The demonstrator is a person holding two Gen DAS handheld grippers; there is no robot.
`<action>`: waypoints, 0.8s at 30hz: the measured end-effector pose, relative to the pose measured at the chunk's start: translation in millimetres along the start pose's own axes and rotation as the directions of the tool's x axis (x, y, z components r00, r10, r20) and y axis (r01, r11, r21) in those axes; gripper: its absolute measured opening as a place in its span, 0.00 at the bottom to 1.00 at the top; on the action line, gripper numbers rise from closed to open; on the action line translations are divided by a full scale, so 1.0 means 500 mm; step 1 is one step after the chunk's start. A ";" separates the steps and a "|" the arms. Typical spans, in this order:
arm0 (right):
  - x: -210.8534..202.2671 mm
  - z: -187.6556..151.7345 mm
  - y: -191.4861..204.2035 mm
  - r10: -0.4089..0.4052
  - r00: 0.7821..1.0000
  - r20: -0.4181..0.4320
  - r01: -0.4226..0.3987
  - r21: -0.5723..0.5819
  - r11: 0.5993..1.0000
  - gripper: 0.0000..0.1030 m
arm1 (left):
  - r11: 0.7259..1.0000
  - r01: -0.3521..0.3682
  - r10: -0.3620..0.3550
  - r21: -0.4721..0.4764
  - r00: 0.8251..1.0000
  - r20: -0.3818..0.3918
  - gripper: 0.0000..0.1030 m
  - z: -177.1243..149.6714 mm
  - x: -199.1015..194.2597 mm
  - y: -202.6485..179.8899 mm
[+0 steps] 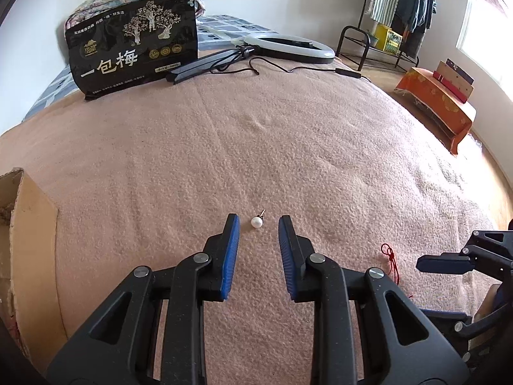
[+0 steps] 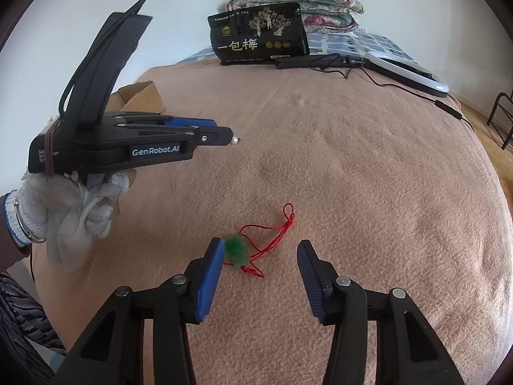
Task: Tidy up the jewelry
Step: 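Close the left tool on the pearl earring while the right tool grasps the jade pendant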
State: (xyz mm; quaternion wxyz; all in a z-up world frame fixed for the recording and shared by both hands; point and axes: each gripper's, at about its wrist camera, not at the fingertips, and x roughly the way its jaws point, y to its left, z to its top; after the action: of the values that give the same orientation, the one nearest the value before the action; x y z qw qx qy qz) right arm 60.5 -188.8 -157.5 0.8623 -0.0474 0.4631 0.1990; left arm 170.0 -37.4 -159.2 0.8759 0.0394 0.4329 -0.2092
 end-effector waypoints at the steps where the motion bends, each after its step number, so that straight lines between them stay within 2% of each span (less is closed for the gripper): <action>1: 0.002 -0.001 0.004 0.000 1.000 0.000 0.000 -0.007 1.000 0.46 | 1.000 0.000 0.000 0.008 1.000 -0.002 0.24 -0.001 0.004 -0.002; 4: 0.008 -0.001 0.015 -0.002 1.000 0.000 0.002 -0.031 1.000 0.43 | 0.999 -0.008 0.009 0.032 1.000 -0.010 0.23 -0.004 0.016 -0.006; 5: 0.010 -0.001 0.018 -0.003 1.000 0.001 0.003 -0.039 0.999 0.42 | 0.999 -0.012 0.012 0.031 1.000 -0.012 0.19 -0.004 0.019 -0.006; 9: 0.017 0.002 0.022 0.006 1.000 -0.005 -0.007 -0.044 0.999 0.40 | 1.000 -0.002 0.002 0.002 1.000 -0.015 0.19 -0.002 0.029 0.004; 12: 0.028 0.003 0.024 0.002 1.000 -0.015 -0.003 -0.052 0.999 0.37 | 1.000 -0.006 0.006 0.025 1.000 -0.022 0.19 0.000 0.036 -0.001; 14: 0.035 0.003 0.023 -0.003 1.000 -0.022 0.002 -0.054 0.999 0.35 | 0.999 -0.013 0.014 0.038 1.000 -0.028 0.13 -0.002 0.042 -0.006; 19: 0.041 -0.002 0.026 -0.027 0.999 -0.028 0.025 -0.071 0.997 0.31 | 1.000 -0.018 0.018 0.023 0.999 -0.038 0.08 -0.001 0.053 -0.004; 22: 0.045 -0.004 0.034 -0.068 0.997 -0.031 0.065 -0.099 0.993 0.19 | 1.000 -0.020 0.020 0.021 0.999 -0.037 0.07 -0.001 0.053 -0.002; 24: 0.043 -0.007 0.034 -0.067 0.997 -0.031 0.064 -0.096 0.993 0.10 | 0.999 -0.026 0.027 0.021 0.999 -0.034 0.06 -0.001 0.050 -0.002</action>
State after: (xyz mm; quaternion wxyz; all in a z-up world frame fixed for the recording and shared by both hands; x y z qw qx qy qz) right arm 62.0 -167.4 -175.4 0.8572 -0.1071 0.4659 0.1915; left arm 182.6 -46.7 -179.0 0.8706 0.0577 0.4452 -0.2013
